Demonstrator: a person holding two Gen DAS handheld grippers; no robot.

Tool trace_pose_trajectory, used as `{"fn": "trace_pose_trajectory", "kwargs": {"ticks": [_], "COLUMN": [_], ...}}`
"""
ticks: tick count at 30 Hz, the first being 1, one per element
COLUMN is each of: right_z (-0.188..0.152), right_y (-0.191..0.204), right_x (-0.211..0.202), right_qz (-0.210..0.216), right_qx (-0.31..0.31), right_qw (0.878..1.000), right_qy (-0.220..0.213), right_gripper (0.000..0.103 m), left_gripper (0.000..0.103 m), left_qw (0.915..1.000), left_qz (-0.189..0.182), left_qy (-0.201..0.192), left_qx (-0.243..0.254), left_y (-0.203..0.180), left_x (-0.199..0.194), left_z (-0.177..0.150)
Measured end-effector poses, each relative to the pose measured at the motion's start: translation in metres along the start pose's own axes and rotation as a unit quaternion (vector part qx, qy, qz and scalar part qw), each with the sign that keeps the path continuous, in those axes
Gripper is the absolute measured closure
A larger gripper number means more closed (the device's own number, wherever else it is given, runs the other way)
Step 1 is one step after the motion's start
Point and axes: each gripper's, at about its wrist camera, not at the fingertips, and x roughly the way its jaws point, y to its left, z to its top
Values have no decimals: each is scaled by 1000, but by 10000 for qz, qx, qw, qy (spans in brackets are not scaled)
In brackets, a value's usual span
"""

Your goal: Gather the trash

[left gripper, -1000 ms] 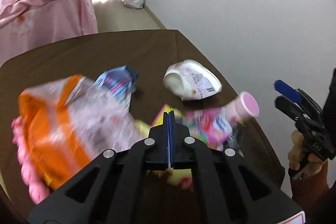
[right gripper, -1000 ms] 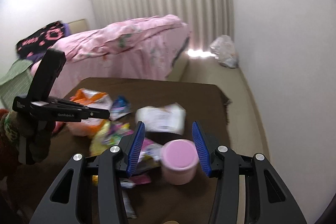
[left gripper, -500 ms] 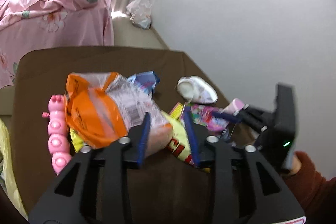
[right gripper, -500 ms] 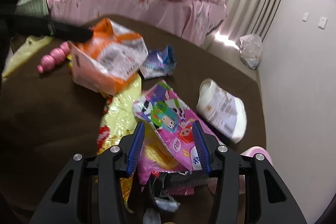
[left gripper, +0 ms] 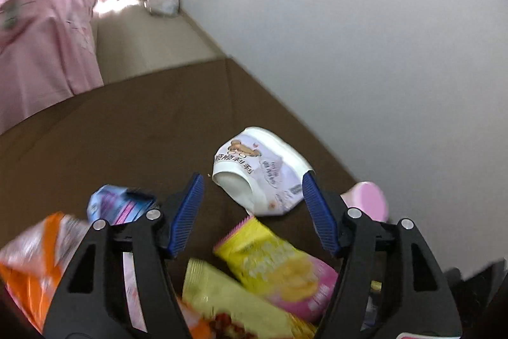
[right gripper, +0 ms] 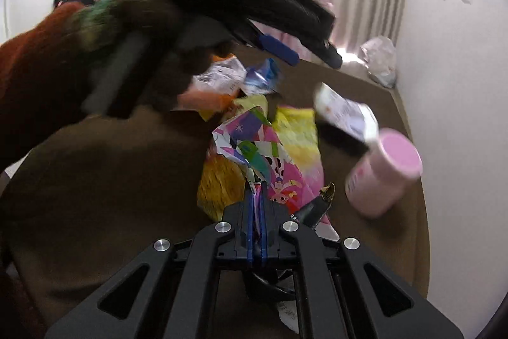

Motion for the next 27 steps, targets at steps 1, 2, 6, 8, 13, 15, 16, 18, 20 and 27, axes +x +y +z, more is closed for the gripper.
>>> {"fn": "trace_pose_trajectory", "kwargs": {"ticks": [1, 2, 6, 8, 13, 15, 16, 18, 20, 27], "right_z": [-5, -9, -11, -8, -4, -3, -3, -1, 0, 4], "right_y": [-3, -4, -2, -1, 5, 6, 5, -1, -6, -16], "right_x": [-2, -4, -8, -11, -19, -20, -20, -20, -24, -61], "right_qz": [56, 95, 133, 303, 499, 596, 650, 814, 967, 953], "right_qx": [128, 190, 164, 225, 281, 342, 386, 529, 668, 601], "right_qw": [9999, 9998, 9997, 9992, 9980, 9974, 9969, 9951, 9928, 9928], "right_qy": [-7, -15, -114, -146, -250, -220, -213, -181, -217, -397], "right_gripper": [98, 98, 98, 98, 98, 97, 97, 92, 57, 39], "left_gripper": [42, 42, 53, 56, 63, 63, 63, 63, 63, 63], "left_qw": [9997, 9992, 9962, 9956, 9968, 9962, 9957, 9937, 9899, 9772], "left_qz": [153, 255, 231, 194, 253, 263, 288, 342, 381, 650], "left_qy": [168, 310, 688, 588, 75, -230, -361, -688, -1004, -1552], "left_qx": [19, -21, -490, -702, -750, -800, -802, -812, -928, -1295], "left_y": [-1, -1, 5, 6, 1, 1, 2, 3, 4, 19], "left_x": [13, 24, 49, 47, 8, -20, -32, -62, -94, -170], "left_z": [3, 5, 8, 5, -13, -25, -30, -42, -59, -130]}}
